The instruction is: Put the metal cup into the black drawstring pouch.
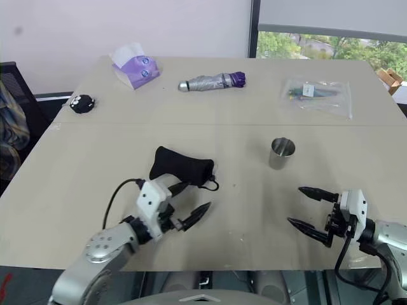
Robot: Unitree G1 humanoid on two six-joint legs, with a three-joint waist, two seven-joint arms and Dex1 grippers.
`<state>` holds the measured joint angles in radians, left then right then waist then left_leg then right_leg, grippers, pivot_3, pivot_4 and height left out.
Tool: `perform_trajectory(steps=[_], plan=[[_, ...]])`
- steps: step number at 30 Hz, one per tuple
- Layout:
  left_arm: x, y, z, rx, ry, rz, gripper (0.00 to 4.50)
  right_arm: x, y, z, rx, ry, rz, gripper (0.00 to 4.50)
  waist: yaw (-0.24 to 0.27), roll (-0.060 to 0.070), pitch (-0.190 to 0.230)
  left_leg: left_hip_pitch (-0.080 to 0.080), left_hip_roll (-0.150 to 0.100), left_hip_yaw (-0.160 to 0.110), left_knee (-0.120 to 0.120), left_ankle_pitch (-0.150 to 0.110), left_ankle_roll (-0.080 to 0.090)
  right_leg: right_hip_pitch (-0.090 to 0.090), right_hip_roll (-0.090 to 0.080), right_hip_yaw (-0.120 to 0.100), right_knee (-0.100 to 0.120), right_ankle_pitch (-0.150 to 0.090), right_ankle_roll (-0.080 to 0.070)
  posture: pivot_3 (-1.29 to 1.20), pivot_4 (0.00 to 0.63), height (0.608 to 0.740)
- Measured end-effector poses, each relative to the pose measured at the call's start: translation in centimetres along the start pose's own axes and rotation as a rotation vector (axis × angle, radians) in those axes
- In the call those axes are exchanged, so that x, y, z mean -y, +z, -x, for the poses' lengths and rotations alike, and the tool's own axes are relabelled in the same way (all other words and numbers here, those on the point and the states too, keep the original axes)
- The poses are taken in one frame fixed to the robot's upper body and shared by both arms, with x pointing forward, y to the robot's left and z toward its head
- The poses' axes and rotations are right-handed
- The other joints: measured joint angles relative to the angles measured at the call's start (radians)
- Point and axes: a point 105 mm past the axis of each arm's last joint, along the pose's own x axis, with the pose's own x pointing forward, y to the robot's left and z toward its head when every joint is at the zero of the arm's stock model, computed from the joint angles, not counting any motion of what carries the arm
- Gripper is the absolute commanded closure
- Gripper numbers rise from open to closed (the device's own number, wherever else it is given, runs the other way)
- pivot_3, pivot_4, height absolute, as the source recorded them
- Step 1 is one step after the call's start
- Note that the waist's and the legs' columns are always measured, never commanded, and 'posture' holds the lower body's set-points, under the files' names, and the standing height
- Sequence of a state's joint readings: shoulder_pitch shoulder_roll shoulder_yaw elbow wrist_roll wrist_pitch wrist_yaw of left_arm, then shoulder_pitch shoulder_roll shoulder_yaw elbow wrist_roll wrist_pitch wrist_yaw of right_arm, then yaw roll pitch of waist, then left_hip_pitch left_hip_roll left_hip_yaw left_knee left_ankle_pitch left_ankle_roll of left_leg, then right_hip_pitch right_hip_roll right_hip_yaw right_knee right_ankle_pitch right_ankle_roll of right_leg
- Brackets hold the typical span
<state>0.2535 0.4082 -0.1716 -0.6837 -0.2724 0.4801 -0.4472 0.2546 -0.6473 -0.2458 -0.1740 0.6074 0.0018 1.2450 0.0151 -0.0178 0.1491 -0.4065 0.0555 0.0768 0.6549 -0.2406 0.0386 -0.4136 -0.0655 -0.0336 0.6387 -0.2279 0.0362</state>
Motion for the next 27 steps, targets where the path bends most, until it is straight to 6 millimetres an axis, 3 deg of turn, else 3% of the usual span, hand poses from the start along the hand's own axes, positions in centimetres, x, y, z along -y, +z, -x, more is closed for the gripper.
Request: perform_trajectory(steps=[5, 11, 21, 27], plan=[[0.3, 0.3, -1.4, 0.037, 0.150, 0.038, 0.01, -0.6, 1.1, -0.6, 0.044, 0.010, -0.023, 0.00, 0.000, -0.001, 0.000, -0.001, 0.000, 0.000, 0.000, 0.000, 0.000, 0.000, 0.000, 0.001, 0.000, 0.000, 0.000, 0.00, 0.150, 0.740], [0.2, -0.3, -1.7, -0.015, 0.264, -0.044, 0.01, -1.2, 1.7, -0.9, 0.061, 0.029, -0.043, 0.00, 0.000, -0.002, 0.001, -0.001, -0.001, -0.002, 0.000, 0.000, 0.000, 0.000, 0.000, 0.000, 0.000, 0.000, 0.000, 0.00, 0.150, 0.740], [0.5, 2.9, -3.7, 0.093, 0.373, -0.136, 0.01, -1.1, 2.2, -1.0, 0.053, 0.045, -0.067, 0.00, 0.001, -0.002, 0.001, -0.001, -0.002, -0.003, 0.000, 0.000, 0.000, 0.000, 0.001, 0.000, 0.000, 0.000, 0.000, 0.00, 0.150, 0.740], [-0.3, 2.6, -3.9, 0.022, 0.448, -0.186, 0.01, -1.0, 2.9, -1.3, 0.065, 0.069, -0.063, 0.00, 0.000, -0.003, 0.002, -0.001, -0.003, -0.004, 0.000, 0.000, 0.000, 0.000, 0.002, 0.000, 0.000, 0.000, 0.000, 0.00, 0.150, 0.740]])
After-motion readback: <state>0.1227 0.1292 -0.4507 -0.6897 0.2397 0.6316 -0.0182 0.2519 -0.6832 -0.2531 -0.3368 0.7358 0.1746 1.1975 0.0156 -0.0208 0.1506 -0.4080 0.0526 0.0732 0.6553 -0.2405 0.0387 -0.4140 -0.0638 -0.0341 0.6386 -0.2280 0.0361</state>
